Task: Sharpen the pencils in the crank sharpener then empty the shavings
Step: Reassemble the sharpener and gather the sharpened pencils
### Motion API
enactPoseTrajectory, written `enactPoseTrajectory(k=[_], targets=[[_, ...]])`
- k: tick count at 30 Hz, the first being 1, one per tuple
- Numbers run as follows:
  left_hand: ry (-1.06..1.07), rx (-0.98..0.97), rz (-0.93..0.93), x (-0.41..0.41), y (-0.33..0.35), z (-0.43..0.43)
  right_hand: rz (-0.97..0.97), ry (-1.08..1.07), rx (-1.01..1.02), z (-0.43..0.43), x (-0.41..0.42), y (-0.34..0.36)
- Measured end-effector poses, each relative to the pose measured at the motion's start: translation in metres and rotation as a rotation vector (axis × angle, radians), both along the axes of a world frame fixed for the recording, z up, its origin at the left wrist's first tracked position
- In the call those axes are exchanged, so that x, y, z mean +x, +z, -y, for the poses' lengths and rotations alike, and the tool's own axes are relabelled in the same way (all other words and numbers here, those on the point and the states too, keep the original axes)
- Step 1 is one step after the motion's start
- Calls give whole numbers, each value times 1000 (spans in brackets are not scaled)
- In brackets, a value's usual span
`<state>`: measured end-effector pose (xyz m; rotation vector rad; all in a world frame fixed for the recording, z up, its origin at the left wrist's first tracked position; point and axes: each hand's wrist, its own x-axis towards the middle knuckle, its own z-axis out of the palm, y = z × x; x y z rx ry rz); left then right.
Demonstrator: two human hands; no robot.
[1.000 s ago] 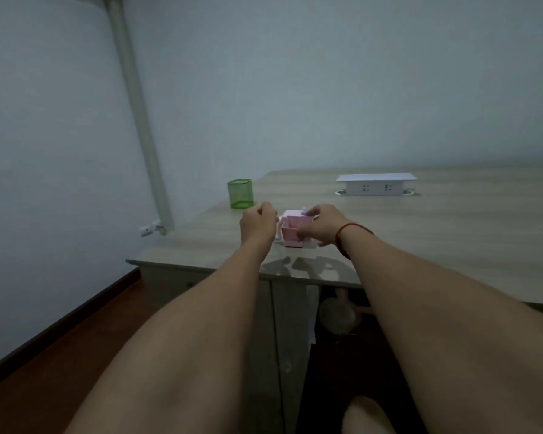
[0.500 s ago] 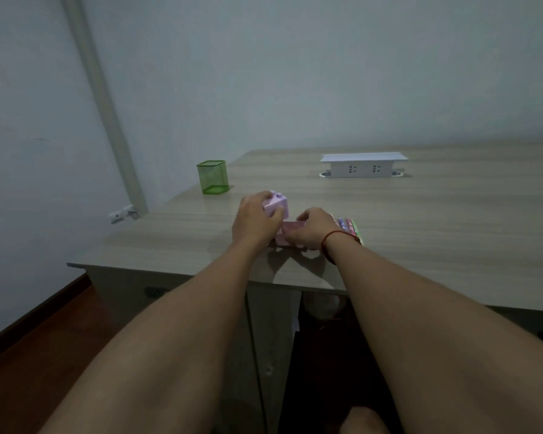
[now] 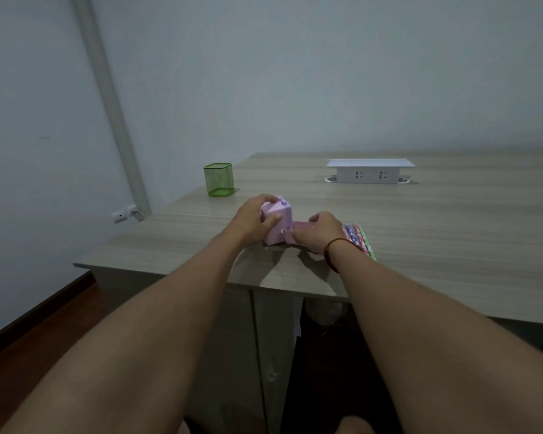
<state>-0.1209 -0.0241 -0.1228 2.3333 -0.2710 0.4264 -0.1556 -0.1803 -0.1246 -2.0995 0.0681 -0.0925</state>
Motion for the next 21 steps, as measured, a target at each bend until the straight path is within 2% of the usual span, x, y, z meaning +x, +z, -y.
enactPoseTrajectory(k=[3, 5, 11, 19, 21], targets=[[-48, 117, 0, 0, 4, -5, 11, -6, -14, -2, 3, -1], [-52, 123, 5, -2, 4, -6, 12, -16, -6, -2, 3, 0], [29, -179, 31, -8, -7, -3, -12, 78, 10, -5, 1, -3], [88, -359, -3, -13, -10, 0, 4, 175, 62, -1, 5, -8], [82, -351, 10, -13, -12, -1, 16, 186, 64, -2, 6, -9]])
